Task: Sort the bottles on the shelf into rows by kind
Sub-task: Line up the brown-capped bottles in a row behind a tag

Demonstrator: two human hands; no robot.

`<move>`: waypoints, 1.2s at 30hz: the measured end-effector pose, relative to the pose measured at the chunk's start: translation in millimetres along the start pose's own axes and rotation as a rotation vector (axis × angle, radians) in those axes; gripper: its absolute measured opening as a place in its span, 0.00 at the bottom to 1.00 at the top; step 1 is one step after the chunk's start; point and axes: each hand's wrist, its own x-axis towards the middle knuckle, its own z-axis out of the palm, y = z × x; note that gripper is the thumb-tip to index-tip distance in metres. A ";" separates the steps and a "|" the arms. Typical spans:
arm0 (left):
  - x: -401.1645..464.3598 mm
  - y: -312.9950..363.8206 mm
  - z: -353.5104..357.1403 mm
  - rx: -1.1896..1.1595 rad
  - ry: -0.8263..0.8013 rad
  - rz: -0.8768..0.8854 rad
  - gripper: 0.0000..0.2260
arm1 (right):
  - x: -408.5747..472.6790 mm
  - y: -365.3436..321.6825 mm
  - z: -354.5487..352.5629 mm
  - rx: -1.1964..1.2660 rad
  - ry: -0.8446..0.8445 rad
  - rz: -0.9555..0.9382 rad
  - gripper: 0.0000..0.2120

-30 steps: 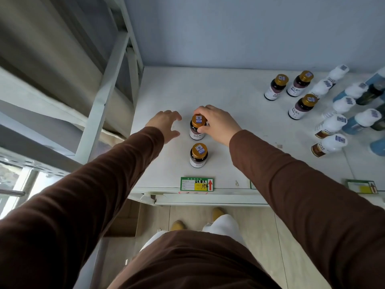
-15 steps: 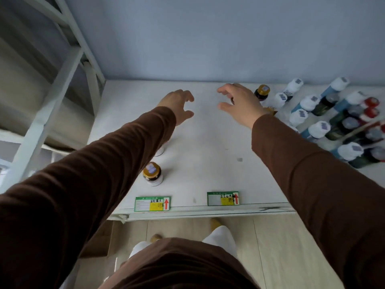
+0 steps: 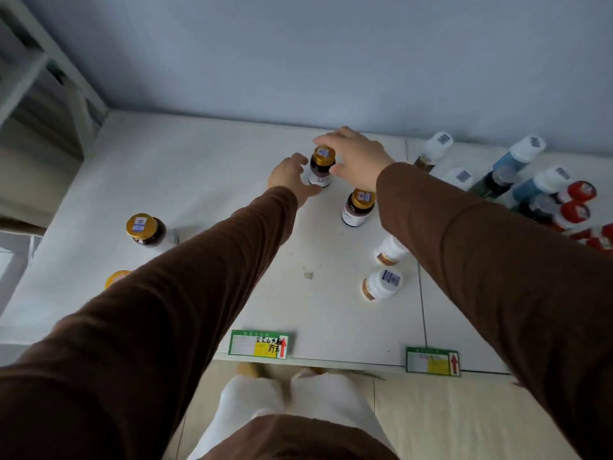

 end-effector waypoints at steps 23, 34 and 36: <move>-39.1 -20.4 -85.8 -1.165 -0.503 -0.040 0.21 | 12.6 -43.2 -38.7 0.925 0.095 0.155 0.21; -51.0 -76.4 -175.5 -0.637 -0.134 0.107 0.16 | 38.5 -146.1 -28.9 0.680 0.144 -0.062 0.16; -47.5 -99.6 -197.8 -0.508 -0.108 0.131 0.17 | 48.1 -173.3 -19.5 0.584 0.162 -0.083 0.15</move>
